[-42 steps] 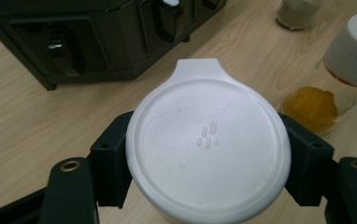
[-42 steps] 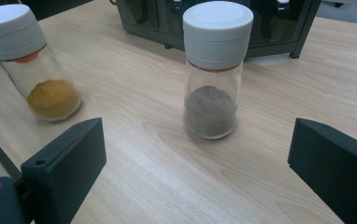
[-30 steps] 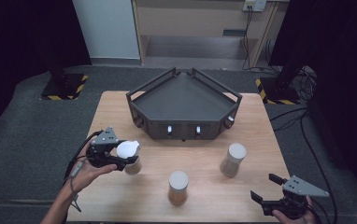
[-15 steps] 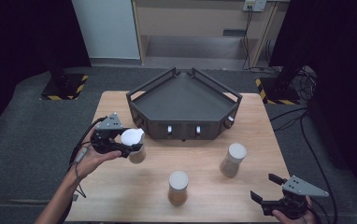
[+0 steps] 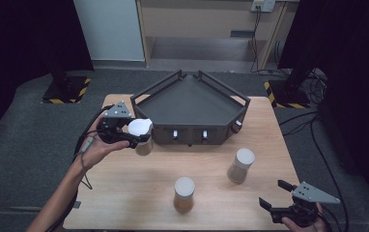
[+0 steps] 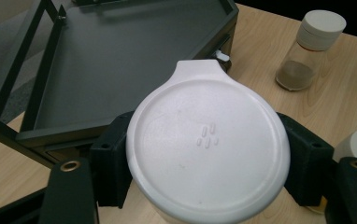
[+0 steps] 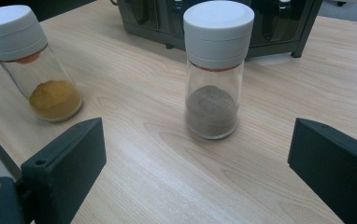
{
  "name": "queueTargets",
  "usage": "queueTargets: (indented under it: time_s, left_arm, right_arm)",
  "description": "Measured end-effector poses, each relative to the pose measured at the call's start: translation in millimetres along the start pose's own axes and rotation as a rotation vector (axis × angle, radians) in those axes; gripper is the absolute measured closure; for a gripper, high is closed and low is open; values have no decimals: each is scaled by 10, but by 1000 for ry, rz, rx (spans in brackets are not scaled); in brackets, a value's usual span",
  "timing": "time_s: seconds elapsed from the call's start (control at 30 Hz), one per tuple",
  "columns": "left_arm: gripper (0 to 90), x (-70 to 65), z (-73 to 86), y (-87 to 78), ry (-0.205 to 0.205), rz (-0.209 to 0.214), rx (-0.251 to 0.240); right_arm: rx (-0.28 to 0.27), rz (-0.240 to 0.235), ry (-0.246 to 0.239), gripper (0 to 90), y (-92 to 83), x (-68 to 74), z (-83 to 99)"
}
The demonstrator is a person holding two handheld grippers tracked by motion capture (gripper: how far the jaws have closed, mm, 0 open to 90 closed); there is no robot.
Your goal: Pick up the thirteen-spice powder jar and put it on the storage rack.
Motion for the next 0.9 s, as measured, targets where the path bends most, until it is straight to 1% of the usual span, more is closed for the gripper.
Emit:
queueTargets:
  time_s: [0.17, 0.2, 0.27, 0.53, 0.63, 0.7, 0.9]
  left_arm:
    - [302, 21, -147, -5, 3, -3, -3]
    - [302, 21, -147, -5, 3, -3, -3]
    - [302, 37, -233, -9, 0, -4, -10]
    - [302, 94, -362, 22, -34, -13, -38]
    - [302, 98, -426, 50, -31, -21, -35]
    - [302, 109, -471, 71, -38, -23, -38]
    - [302, 132, -586, 137, -60, -49, -60]
  right_arm:
    - [0, 0, 1, 50, 1, -2, 0]
    - [0, 0, 1, 50, 1, -2, 1]
    - [-1, 1, 3, 50, 1, -3, 3]
    - [-2, -2, 4, 50, -2, -8, 6]
    - [-2, -3, 3, 50, 0, -9, 6]
    - [-2, -3, 4, 50, 0, -9, 6]
    - [0, -4, 5, 50, -1, -11, 5]
Point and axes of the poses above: each handheld gripper's, and its own axes: y roughly forward along the jaws, z roughly out of its underside, x roughly to its left, the point moved 2 cm from there along y, roughly forward along the jaws, and after that the axes turned 12 degrees about -y, right-handed, at the moved point
